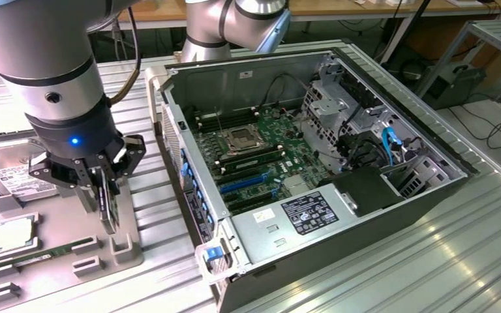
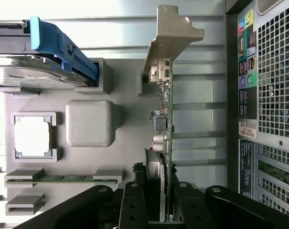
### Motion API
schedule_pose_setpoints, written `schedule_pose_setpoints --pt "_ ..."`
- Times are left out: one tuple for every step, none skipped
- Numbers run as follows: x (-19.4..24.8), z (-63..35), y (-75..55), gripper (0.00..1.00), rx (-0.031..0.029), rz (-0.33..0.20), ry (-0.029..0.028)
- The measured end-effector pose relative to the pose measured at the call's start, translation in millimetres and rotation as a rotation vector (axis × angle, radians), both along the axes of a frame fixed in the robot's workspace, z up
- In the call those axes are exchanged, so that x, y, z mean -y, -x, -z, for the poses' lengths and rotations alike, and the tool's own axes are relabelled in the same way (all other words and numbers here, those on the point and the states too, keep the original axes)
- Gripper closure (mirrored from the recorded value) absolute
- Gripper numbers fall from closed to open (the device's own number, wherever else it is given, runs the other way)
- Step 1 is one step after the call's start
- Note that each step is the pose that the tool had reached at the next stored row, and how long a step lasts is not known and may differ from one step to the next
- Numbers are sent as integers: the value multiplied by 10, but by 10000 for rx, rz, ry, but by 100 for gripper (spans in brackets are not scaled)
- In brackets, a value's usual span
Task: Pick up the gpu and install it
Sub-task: 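Pick up the gpu and move the gpu toward the slot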
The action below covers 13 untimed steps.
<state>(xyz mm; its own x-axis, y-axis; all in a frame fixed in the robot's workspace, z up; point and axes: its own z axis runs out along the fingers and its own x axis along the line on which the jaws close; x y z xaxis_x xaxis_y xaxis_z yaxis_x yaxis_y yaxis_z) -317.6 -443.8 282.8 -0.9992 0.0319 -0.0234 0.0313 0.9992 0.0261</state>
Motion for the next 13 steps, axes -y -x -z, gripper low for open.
schedule_pose_setpoints --pt "0 -7 0 73 0 0 0" --pt "0 -12 0 73 0 0 -1" --pt "0 -20 -1 73 -1 0 0" --pt "0 -28 -2 73 -3 0 -1" --pt "0 -36 -3 73 -3 0 -1" --pt "0 -43 -3 73 -4 1 -1" --pt "0 -51 -4 73 -6 0 0" --pt "0 -56 -4 73 -5 0 -1" --pt "0 -67 -5 73 -6 0 -1" --pt "0 -75 -5 73 -6 0 -1" --pt "0 -87 -6 73 -7 0 0" --pt "0 -99 -6 73 -7 0 -1" --pt "0 -117 -9 73 -10 0 0"
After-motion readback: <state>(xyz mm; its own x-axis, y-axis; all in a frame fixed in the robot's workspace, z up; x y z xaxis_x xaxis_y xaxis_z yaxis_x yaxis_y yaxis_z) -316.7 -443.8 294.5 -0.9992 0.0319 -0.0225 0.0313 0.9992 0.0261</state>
